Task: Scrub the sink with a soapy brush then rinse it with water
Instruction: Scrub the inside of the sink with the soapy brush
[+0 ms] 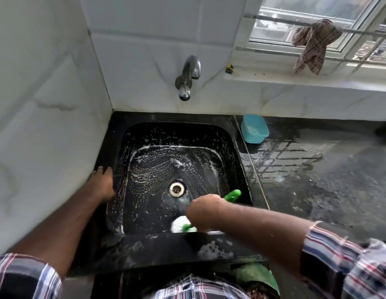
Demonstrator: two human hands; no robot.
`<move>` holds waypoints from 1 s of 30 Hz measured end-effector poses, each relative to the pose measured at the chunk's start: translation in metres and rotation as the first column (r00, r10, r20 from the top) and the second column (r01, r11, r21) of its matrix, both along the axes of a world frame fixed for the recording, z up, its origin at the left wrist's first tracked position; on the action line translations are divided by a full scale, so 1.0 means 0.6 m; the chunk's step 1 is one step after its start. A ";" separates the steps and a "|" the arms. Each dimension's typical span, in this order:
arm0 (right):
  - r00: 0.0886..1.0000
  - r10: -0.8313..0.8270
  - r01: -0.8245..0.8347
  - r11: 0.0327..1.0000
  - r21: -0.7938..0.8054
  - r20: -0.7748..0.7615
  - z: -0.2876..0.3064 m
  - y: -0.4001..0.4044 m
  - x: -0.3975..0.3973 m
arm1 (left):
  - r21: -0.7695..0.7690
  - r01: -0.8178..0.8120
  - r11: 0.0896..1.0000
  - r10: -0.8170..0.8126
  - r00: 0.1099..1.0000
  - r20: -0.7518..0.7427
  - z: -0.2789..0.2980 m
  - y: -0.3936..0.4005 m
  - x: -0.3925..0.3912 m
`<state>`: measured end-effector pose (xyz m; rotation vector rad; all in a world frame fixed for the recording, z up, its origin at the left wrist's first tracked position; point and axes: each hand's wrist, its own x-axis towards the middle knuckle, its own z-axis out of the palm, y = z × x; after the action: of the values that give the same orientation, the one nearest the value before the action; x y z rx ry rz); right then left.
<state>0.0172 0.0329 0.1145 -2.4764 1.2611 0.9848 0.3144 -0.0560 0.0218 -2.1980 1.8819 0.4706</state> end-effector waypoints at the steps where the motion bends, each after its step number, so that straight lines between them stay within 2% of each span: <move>1: 0.999 0.000 0.000 1.000 0.015 0.037 -0.002 0.001 0.017 | 0.013 -0.017 1.000 0.017 1.000 -0.004 0.000 -0.004 -0.001; 5: 0.999 -0.006 0.003 0.997 0.080 0.043 -0.029 0.003 0.005 | 0.017 -0.011 1.000 0.011 1.000 0.001 -0.005 -0.019 0.000; 8: 0.996 0.011 -0.005 0.998 0.063 -0.091 -0.012 -0.015 -0.091 | 0.016 0.008 1.000 -0.008 1.000 -0.009 -0.011 -0.027 0.008; 11: 0.977 -0.060 0.069 0.997 0.037 -0.203 0.010 -0.020 -0.162 | 0.040 0.029 0.999 -0.029 1.000 0.004 -0.020 -0.035 0.017; 13: 0.986 -0.096 0.104 0.993 0.050 -0.137 -0.002 -0.004 -0.141 | 0.051 0.033 0.998 -0.034 0.999 0.006 -0.023 -0.040 0.019; 16: 0.993 -0.113 0.116 0.982 0.151 -0.028 -0.058 0.012 -0.049 | 0.064 0.022 0.998 -0.022 1.000 -0.007 -0.021 -0.043 0.018; 18: 0.992 -0.110 0.100 0.984 0.146 0.064 -0.082 -0.001 0.004 | 0.059 0.021 0.998 -0.019 0.999 -0.026 -0.017 -0.038 0.020; 20: 0.993 -0.080 0.071 0.992 0.106 0.081 -0.072 -0.021 0.012 | 0.051 0.034 0.998 -0.032 0.999 -0.041 -0.010 -0.034 0.015; 21: 0.997 -0.051 0.044 0.993 0.108 0.054 -0.063 -0.029 0.001 | 0.060 0.024 0.998 -0.022 0.999 -0.048 -0.004 -0.029 0.017; 23: 0.995 0.018 -0.005 0.992 0.123 -0.100 -0.027 -0.043 -0.063 | 0.045 0.034 0.998 -0.031 0.998 -0.063 0.003 -0.029 0.011; 26: 0.935 0.058 -0.044 0.998 0.045 -0.351 0.024 -0.067 -0.162 | 0.042 0.039 0.998 -0.037 0.998 -0.049 0.004 -0.029 0.012; 28: 0.921 0.061 -0.059 0.998 0.018 -0.384 0.025 -0.066 -0.184 | 0.057 0.038 0.998 -0.035 0.999 -0.042 0.003 -0.026 0.015; 30: 0.930 0.121 -0.098 0.992 0.083 -0.347 0.013 -0.051 -0.163 | 0.057 0.036 0.998 -0.034 0.999 -0.033 0.001 -0.027 0.017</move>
<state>-0.0807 0.0021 0.1220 -2.4160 1.1675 1.5284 0.3245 -0.0723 0.0226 -2.1298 1.8946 0.5499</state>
